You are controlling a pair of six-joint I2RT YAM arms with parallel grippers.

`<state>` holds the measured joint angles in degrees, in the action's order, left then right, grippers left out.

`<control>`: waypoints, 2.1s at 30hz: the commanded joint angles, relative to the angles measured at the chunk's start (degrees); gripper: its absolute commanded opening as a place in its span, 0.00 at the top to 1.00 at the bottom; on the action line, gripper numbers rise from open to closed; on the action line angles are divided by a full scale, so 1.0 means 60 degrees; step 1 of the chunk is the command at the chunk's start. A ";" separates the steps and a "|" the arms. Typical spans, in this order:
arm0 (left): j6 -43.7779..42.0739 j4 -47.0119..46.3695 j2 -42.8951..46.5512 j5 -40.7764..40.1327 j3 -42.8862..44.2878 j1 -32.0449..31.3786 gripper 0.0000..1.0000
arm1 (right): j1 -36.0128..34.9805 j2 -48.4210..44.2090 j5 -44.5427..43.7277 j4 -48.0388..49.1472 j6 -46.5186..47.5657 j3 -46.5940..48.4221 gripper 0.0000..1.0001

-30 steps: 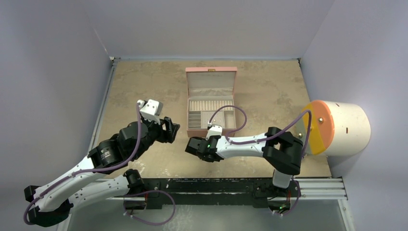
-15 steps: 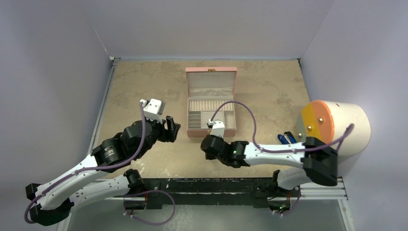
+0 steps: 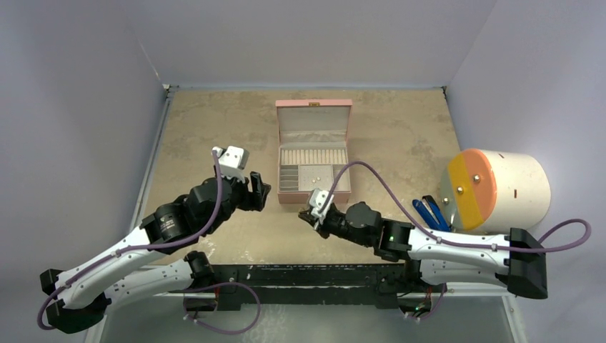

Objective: Organize the mixed jewelry

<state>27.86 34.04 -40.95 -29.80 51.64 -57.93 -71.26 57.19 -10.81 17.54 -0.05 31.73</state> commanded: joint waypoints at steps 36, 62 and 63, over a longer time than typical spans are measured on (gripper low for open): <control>0.2272 -0.0636 -0.1046 0.4831 0.0527 -0.0028 0.68 | -0.0046 -0.0102 0.3780 -0.2967 1.0376 0.2407 1.00; 0.2268 -0.0634 -0.1496 0.5203 0.0571 -0.0029 1.00 | -0.0045 -0.0222 0.3457 -0.2440 1.0271 0.2285 1.00; 0.2289 -0.0627 -0.1472 0.5165 0.0570 -0.0028 1.00 | -0.0046 -0.0240 0.3449 -0.2440 1.0253 0.2284 0.98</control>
<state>41.25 32.25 -49.80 0.25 53.69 -57.93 -71.31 57.25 10.17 -0.21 61.54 44.47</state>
